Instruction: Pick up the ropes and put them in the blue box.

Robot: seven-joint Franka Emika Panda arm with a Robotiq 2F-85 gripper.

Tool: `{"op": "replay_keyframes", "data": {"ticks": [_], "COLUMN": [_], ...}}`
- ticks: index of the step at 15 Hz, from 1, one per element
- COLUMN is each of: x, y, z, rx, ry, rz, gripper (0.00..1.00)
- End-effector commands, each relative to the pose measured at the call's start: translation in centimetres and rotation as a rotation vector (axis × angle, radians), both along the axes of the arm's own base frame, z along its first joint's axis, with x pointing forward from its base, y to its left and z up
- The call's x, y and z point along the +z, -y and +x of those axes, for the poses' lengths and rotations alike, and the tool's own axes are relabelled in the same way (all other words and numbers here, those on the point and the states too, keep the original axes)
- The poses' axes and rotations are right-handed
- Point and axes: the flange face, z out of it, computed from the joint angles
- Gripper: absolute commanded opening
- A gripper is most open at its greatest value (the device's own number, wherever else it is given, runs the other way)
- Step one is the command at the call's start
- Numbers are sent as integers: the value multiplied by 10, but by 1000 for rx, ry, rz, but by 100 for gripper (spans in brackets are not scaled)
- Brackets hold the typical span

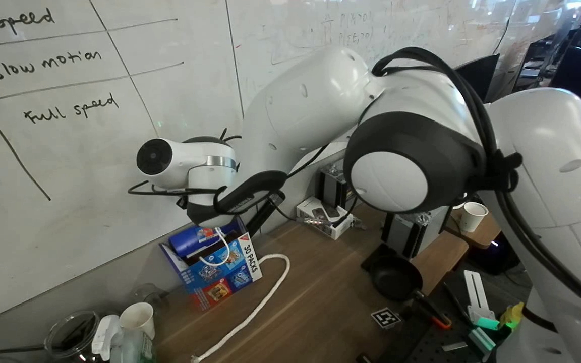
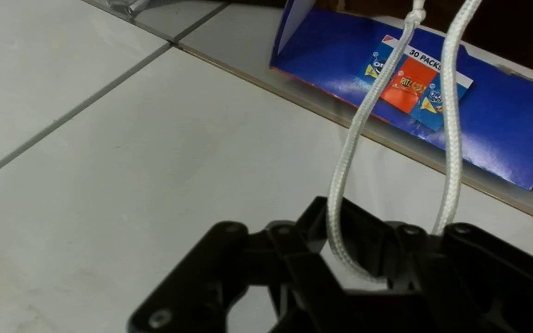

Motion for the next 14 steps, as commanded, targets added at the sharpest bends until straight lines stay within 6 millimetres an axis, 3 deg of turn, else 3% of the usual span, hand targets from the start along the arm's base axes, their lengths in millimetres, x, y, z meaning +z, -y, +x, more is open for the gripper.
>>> {"op": "replay_keyframes", "data": {"ticks": [1, 14], "x": [6, 7], "y": [0, 23], "z": [19, 62], "rx": [-26, -109], "ry": [-18, -245], "rz": [6, 62], "gripper": [5, 5]}}
